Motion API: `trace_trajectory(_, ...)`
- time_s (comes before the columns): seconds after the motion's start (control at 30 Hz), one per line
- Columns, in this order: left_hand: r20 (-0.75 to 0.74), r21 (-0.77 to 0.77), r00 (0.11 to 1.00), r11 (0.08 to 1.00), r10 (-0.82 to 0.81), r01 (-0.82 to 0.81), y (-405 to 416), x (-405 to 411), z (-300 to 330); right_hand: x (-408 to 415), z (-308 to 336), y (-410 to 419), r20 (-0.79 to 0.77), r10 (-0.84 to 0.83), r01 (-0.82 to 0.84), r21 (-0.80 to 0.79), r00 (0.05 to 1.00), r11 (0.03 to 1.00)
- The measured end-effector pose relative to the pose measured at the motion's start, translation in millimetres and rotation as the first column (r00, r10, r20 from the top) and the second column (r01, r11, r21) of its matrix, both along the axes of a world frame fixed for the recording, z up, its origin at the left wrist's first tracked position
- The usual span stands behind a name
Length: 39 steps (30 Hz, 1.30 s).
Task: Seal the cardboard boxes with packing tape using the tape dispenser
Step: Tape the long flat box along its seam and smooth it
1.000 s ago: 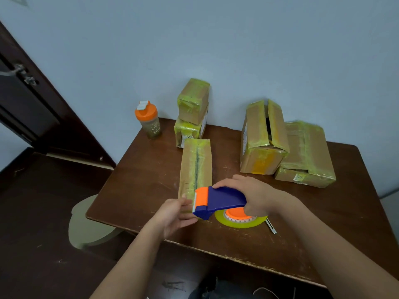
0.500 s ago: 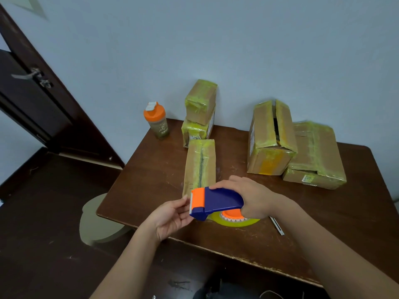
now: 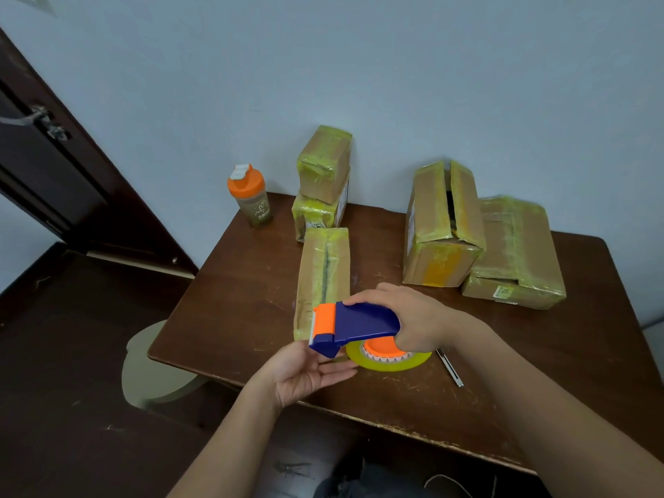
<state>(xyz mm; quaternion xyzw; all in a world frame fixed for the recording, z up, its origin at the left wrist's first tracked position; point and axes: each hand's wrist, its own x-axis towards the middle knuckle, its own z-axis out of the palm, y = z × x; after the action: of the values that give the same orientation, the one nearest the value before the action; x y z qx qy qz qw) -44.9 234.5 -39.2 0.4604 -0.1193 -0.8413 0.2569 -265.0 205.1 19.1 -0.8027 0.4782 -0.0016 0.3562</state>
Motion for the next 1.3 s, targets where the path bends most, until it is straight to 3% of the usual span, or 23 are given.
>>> trace_trajectory(0.27,-0.045,0.015,0.99,0.991,0.136,-0.136,-8,-1,6,-13,-6,-5,0.062,-0.048,0.045,0.05,0.997,0.998)
trace_trajectory(0.43,0.039,-0.028,0.991,0.991,0.13,-0.129,-13,-4,5,-20,-16,-5,0.182,-0.132,0.106,0.145,0.974,0.984)
trace_trajectory(0.5,0.115,-0.054,0.976,0.983,0.183,-0.177,-13,-4,0,-28,-23,-5,0.282,-0.234,0.158,0.267,0.931,0.951)
trace_trajectory(0.57,0.185,-0.099,0.957,0.973,0.222,-0.206,-15,-3,-3,-36,-31,-3,0.398,-0.409,0.212,0.454,0.821,0.866)
trace_trajectory(0.7,0.194,-0.157,0.94,0.955,0.28,-0.252,-18,0,-1,-45,-54,10,0.452,-0.769,0.157,0.808,0.452,0.568)
trace_trajectory(0.8,0.206,-0.208,0.943,0.953,0.263,-0.22,-19,0,5,-45,-67,19,0.439,-0.829,0.036,0.877,0.346,0.48)
trace_trajectory(1.1,0.403,-0.489,0.905,0.868,0.134,0.089,-17,-10,26,-39,-72,23,0.37,-0.868,-0.019,0.922,0.331,0.386)
trace_trajectory(1.3,0.416,-0.586,0.909,0.763,-0.005,0.272,-13,-17,36,-37,-73,27,0.312,-0.896,-0.091,0.95,0.317,0.299)
